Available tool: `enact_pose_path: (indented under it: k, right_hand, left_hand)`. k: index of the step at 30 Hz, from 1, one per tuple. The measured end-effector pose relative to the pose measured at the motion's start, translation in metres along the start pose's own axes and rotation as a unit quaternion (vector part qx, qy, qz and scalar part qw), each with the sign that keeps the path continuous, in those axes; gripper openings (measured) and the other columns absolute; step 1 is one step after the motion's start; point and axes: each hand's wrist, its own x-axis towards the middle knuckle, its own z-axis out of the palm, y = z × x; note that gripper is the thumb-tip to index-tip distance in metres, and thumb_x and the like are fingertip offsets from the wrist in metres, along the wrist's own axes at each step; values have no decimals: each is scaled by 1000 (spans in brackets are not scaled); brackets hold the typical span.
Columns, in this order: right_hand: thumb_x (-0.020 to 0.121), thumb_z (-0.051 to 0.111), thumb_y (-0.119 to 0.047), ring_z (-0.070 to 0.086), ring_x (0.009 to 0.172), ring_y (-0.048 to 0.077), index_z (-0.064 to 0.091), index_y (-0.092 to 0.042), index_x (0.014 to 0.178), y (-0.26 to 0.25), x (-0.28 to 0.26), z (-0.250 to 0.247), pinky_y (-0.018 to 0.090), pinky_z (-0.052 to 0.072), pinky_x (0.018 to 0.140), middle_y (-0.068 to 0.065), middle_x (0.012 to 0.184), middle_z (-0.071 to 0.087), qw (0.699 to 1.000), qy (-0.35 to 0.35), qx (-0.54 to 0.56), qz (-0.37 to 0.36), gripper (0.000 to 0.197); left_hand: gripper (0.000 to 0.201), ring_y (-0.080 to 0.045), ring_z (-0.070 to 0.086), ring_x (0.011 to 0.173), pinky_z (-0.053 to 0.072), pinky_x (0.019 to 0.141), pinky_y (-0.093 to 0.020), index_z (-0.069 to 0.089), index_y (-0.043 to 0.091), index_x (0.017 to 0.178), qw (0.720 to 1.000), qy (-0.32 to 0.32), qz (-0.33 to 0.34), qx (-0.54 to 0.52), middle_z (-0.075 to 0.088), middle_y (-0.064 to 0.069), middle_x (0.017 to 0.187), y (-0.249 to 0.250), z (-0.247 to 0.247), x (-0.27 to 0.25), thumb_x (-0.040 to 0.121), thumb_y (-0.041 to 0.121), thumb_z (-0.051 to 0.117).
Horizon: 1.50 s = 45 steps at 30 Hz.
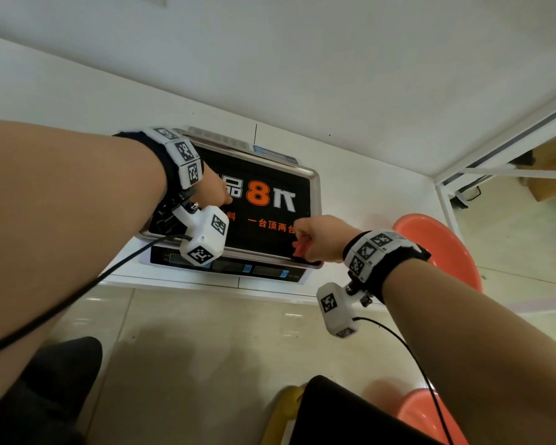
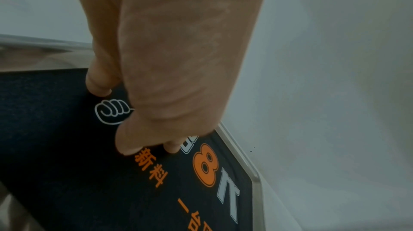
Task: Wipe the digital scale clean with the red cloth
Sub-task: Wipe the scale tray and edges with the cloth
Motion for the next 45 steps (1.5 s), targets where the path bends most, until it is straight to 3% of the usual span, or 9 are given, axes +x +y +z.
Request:
enact_pose_path:
  k: [6, 12, 17, 21, 26, 31, 37, 40, 45]
  right_hand:
    - [85, 68, -7, 65, 101, 19, 51, -20, 80, -7, -14, 3, 31, 56, 81, 4, 104, 69, 998, -27, 48, 11, 22]
    - [83, 69, -6, 65, 71, 17, 56, -19, 87, 10, -21, -11, 28, 53, 57, 1, 92, 73, 975, -124, 174, 65, 18]
    - [78, 64, 9, 76, 90, 27, 58, -13, 86, 39, -32, -35, 52, 59, 82, 8, 95, 78, 931, 8, 354, 87, 24]
    - [79, 49, 21, 70, 59, 20, 50, -9, 93, 35, -26, -40, 30, 51, 44, 15, 89, 74, 875, 96, 468, 80, 33]
    - [78, 50, 19, 65, 67, 30, 54, -11, 109, 19, 5, -38, 43, 52, 57, 16, 92, 72, 857, 152, 489, 57, 44]
    - [78, 59, 11, 67, 71, 33, 68, -11, 96, 11, 11, -40, 56, 58, 66, 10, 77, 72, 898, 130, 417, 43, 30]
    - [74, 58, 11, 59, 64, 37, 66, -7, 99, 22, -10, -32, 45, 52, 58, 30, 82, 71, 911, 53, 404, 68, 32]
    - [76, 60, 9, 63, 71, 35, 66, -10, 99, 22, -26, -27, 57, 57, 68, 25, 93, 74, 914, 50, 392, 90, 31]
    - [86, 60, 6, 60, 47, 14, 63, -12, 98, 7, -46, -11, 25, 49, 44, 1, 77, 73, 916, 1, 384, 116, 22]
  left_hand:
    - [42, -31, 14, 146, 25, 117, -39, 36, -5, 138, 998, 16, 16, 53, 19, -14, 156, 0, 2, 1, 99, 11, 36]
    - [45, -28, 17, 145, 27, 116, -40, 32, -2, 142, 1000, 24, 12, 12, 19, -12, 157, -1, 4, 0, 100, 13, 36]
    - [41, -30, 17, 145, 31, 114, -39, 39, -4, 137, 999, 32, 6, -16, 22, -13, 156, 2, 2, -3, 99, 12, 36]
    - [41, -29, 28, 141, 44, 97, -28, 43, -2, 136, 996, 16, -31, -85, 27, -12, 154, 7, -2, -8, 99, 14, 37]
    - [50, -23, 42, 126, 39, 62, -12, 24, 8, 148, 991, 38, -32, -125, 22, -11, 156, 4, -3, -4, 100, 14, 33]
    - [41, -29, 22, 143, 33, 112, -38, 40, -4, 136, 996, 31, -12, -83, 19, -11, 156, 2, 1, -1, 99, 11, 34]
    - [44, -22, 45, 132, 50, 74, -7, 38, 8, 143, 972, 52, -26, -228, 42, -7, 147, 5, -4, -14, 100, 16, 37]
    - [49, -18, 48, 124, 44, 77, -12, 31, 15, 148, 938, 91, -63, -329, 42, -4, 147, 5, -10, -22, 99, 14, 37]
    - [45, -18, 45, 130, 36, 106, -26, 44, 15, 141, 917, 147, -73, -364, 44, -2, 146, 5, -20, -36, 96, 13, 44]
